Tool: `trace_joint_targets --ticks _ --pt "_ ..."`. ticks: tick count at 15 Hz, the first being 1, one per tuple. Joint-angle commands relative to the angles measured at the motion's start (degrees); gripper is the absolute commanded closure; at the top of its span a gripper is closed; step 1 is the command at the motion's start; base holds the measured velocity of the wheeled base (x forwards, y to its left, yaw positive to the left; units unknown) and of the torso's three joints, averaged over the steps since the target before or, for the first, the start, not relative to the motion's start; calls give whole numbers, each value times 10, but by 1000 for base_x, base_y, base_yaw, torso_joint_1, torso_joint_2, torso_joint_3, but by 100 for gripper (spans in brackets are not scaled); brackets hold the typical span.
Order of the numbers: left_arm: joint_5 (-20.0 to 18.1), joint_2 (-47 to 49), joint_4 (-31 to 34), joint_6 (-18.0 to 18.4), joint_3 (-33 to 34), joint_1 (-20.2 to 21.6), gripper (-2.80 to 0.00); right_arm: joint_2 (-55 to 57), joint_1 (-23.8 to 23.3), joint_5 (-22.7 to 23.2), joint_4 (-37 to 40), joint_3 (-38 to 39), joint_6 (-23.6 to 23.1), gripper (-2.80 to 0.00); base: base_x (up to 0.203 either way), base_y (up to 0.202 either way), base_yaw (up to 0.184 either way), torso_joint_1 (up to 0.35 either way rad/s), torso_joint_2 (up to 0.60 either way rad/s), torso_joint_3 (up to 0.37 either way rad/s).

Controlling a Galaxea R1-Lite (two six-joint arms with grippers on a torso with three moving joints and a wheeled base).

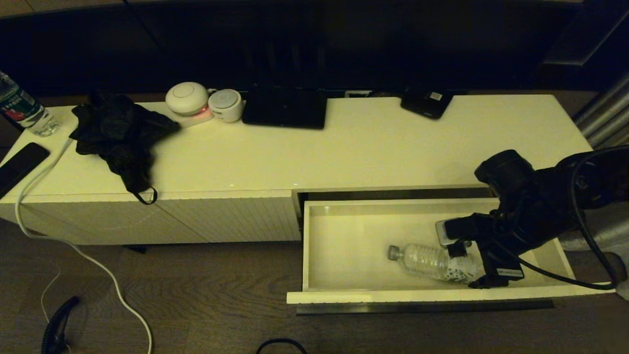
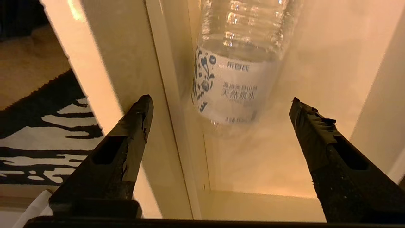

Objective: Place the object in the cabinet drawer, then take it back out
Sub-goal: Take the mineral water out of the drawer and put it on the table

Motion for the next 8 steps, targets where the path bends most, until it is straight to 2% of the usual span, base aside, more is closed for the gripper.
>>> trace_joint_targets --ticks 1,8 --pt "0 -1 0 0 0 0 0 30 -2 1 0 -31 -5 -280 0 0 0 0 0 0" --pt "0 -1 0 0 1 0 0 41 -2 10 36 -62 -6 -280 0 0 0 0 0 0"
